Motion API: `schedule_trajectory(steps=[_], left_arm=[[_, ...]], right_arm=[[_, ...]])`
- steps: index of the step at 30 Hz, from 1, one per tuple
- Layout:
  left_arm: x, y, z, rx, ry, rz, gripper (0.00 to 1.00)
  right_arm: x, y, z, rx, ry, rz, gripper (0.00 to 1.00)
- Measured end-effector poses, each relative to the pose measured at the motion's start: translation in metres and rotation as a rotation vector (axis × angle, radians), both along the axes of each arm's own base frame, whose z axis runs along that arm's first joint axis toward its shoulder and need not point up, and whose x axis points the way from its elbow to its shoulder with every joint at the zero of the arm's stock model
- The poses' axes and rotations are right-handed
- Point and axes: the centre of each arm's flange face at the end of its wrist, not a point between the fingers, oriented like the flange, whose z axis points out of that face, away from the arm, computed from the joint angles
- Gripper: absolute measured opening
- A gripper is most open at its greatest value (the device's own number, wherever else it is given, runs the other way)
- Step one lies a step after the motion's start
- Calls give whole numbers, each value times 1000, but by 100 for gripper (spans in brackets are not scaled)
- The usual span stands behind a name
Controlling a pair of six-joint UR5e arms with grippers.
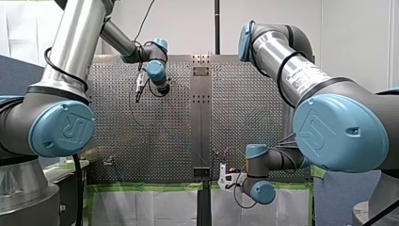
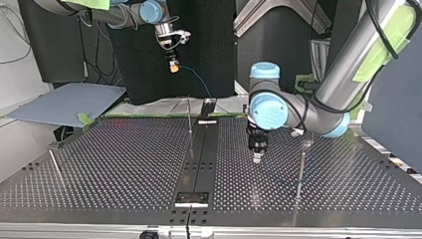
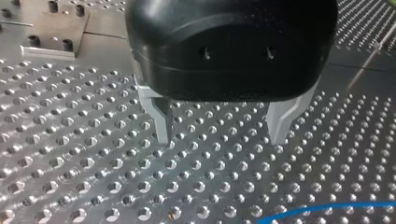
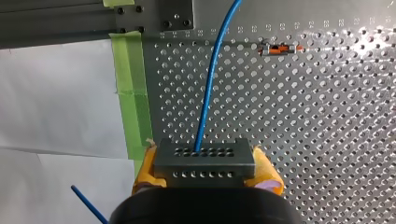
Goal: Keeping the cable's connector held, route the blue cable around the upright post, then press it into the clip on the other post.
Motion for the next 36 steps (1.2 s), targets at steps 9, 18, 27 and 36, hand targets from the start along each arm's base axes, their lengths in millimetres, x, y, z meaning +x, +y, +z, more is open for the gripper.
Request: schedule_trajectory(steps=[9,18,27,36], left_arm=[[10,11,3,92,-14,66,100],[14,16,-9,182,11,104,100],[13,-7,-32,279,26,51,100],[18,-12,-48,376,23,79,100]], right_arm=[[0,0,0,0,0,0,0],[1,0,0,0,0,2,0],[0,1,0,1,2,2,0],[1,2,0,1,2,4,0]])
